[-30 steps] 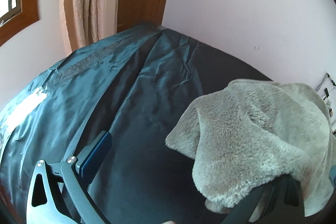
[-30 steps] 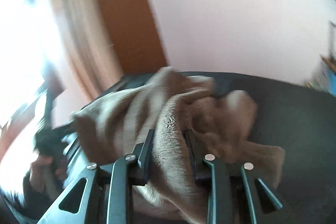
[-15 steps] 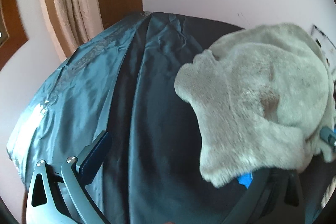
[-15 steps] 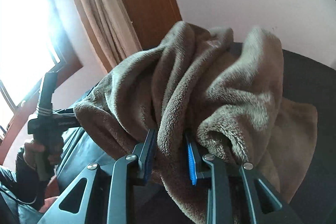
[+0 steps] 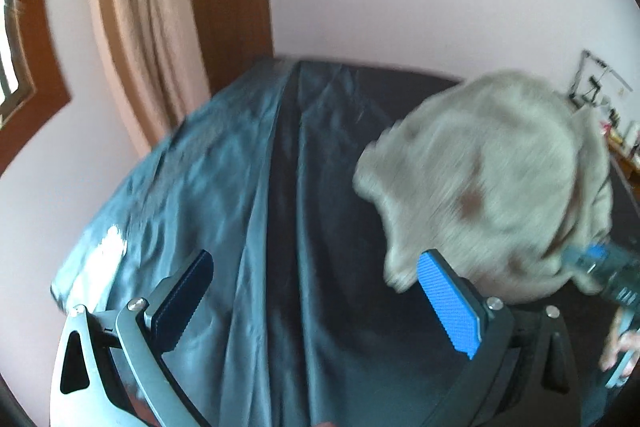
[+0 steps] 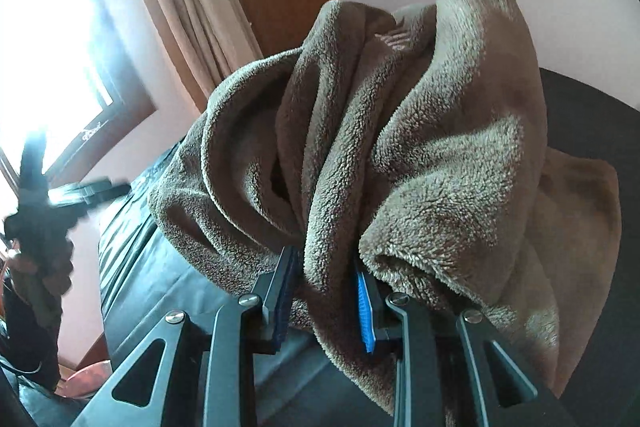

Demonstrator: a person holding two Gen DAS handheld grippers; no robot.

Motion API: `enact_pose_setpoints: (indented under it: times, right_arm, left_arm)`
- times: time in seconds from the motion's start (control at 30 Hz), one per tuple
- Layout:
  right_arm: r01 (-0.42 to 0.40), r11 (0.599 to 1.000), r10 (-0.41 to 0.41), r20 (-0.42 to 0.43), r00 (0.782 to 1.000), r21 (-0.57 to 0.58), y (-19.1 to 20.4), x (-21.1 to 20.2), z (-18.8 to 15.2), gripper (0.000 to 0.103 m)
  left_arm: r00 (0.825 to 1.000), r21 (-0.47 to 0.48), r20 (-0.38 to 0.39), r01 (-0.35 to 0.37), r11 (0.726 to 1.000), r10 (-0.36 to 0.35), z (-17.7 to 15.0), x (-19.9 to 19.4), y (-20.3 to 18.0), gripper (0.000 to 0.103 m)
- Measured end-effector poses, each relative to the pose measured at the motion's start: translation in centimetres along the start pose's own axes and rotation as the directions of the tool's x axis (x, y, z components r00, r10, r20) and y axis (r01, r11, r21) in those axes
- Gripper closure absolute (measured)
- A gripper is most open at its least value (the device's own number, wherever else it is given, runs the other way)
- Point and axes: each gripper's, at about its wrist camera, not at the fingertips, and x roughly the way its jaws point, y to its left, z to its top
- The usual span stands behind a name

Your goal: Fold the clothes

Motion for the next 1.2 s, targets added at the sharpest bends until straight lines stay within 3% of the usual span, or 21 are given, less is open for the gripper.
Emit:
enact_pose_setpoints:
  times: [0.17,0.33,0.4,0.5,0.63,0.87,1.07,1.2]
  right_arm:
    - [-0.007,1.000,0.007,-0.036,0.999,0.003,-0.2,0.6,-0.6,0.074]
    - [-0.006,1.000,0.006,-0.054,0.999,0.009,-0.6,0.6,-1.4,0.074]
    - [-0.004,1.000,0.005,-0.056,0.998,0.016,-0.9,0.5,-1.6,0.074]
    - [0.001,1.000,0.000,-0.058,0.998,0.019,-1.3,0.5,-1.8,0.074]
    - [0.005,1.000,-0.004,-0.063,0.998,0.019,-1.9,0.5,-1.9,0.074]
    - [0.024,1.000,-0.025,-0.082,0.996,-0.018,-2.6,0.6,-1.7,0.074]
    - [0.047,0.996,-0.053,-0.076,0.996,-0.077,-0.6,3.2,2.5,0.074]
    - [0.079,0.993,-0.077,0.026,0.997,-0.091,-1.0,0.8,5.5,0.074]
  left_arm:
    - [0.993,0.045,0.091,0.077,0.996,-0.081,3.5,-0.8,-3.5,0.000]
    - [0.969,0.111,0.137,0.191,0.975,-0.206,6.9,-0.2,-8.6,0.000]
    - [0.967,0.129,0.129,0.205,0.970,-0.222,8.0,1.2,-10.5,0.000]
    - [0.975,0.130,0.054,0.207,0.970,-0.215,8.3,4.4,-12.1,0.000]
    - [0.974,0.108,-0.043,0.228,0.968,-0.224,6.8,7.1,-12.4,0.000]
    - [0.969,0.107,-0.115,0.231,0.967,-0.219,3.5,8.7,-11.5,0.001]
    - [0.967,0.131,-0.110,0.242,0.961,-0.229,1.0,8.8,-10.7,0.001]
    - [0.962,0.116,-0.107,0.265,0.957,-0.253,0.1,8.5,-9.9,0.001]
